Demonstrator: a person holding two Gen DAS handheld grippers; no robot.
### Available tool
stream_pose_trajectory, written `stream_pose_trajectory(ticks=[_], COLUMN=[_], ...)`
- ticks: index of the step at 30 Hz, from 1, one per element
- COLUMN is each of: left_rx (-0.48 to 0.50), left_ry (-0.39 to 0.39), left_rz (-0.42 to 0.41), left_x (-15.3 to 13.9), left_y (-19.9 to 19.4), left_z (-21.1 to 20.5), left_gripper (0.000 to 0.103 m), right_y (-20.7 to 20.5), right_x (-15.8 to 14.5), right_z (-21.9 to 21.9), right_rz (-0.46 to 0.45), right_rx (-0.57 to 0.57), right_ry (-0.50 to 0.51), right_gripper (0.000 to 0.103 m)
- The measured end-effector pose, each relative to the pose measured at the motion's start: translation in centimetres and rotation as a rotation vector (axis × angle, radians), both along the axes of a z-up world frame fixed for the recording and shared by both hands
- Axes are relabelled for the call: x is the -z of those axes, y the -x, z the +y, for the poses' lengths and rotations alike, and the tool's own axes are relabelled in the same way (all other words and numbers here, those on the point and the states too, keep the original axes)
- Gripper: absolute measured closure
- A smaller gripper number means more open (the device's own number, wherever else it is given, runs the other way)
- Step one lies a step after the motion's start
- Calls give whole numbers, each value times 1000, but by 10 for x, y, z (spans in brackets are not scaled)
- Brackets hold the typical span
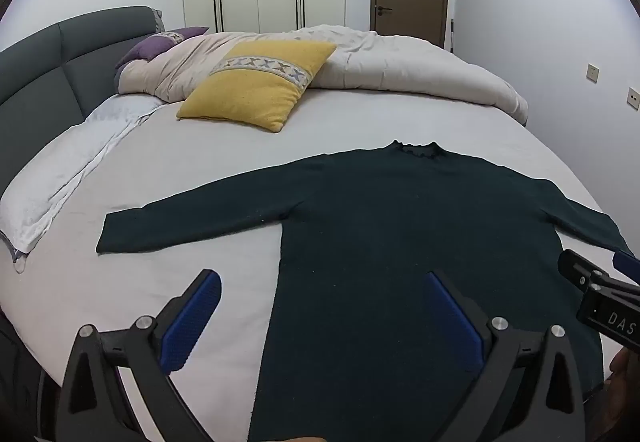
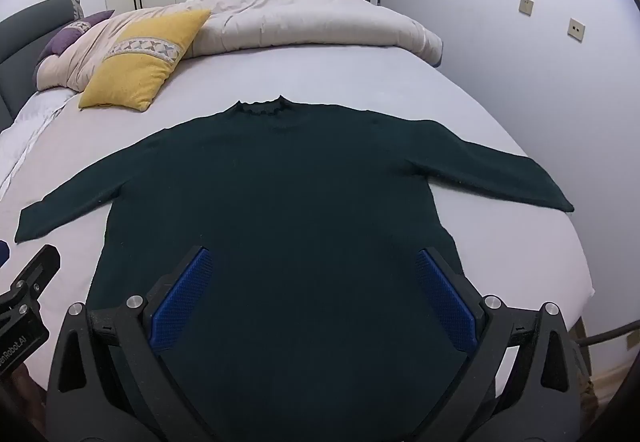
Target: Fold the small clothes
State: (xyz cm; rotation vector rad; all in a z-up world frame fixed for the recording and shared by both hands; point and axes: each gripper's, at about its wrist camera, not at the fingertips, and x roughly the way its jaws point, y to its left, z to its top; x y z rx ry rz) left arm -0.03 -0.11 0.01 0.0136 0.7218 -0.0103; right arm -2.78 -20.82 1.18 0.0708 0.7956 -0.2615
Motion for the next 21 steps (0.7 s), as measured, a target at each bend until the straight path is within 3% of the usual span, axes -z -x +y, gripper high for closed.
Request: stream_pose_trajectory(ticks=[21], left_rx=[-2], left_ry=[-1], left_rz=[-8], left_x=[0], left_y=[0], left_z=[1], left_gripper=[0], right_y=[4], right_x=[6], right_z=[5], right_rz=[13], right_rx=[-24], right_ry=[6], right_gripper=[0])
